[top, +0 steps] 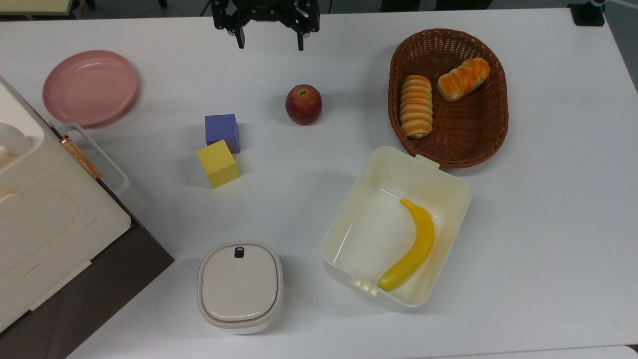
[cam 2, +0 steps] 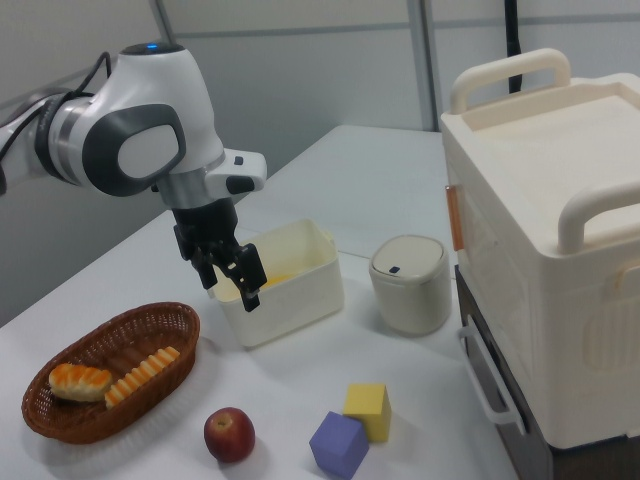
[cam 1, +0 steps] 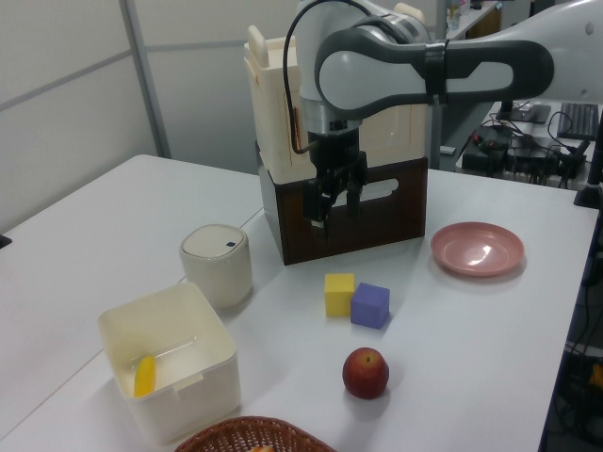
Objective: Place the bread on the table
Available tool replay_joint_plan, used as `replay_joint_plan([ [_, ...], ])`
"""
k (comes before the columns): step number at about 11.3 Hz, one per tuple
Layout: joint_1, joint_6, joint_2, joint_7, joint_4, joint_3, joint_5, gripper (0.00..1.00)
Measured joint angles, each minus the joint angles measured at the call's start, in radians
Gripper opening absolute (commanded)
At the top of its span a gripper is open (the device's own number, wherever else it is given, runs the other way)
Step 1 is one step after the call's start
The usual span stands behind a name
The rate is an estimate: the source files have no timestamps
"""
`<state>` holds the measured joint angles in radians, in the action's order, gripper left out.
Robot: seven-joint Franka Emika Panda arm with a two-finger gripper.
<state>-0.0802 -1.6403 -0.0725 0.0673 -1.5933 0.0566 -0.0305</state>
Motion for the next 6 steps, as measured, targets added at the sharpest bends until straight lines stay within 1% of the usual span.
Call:
replay_joint_plan([
  [6, -0.004, 0.000, -0.032, -0.003, -0.065, -0.007, 0.000, 1.00],
])
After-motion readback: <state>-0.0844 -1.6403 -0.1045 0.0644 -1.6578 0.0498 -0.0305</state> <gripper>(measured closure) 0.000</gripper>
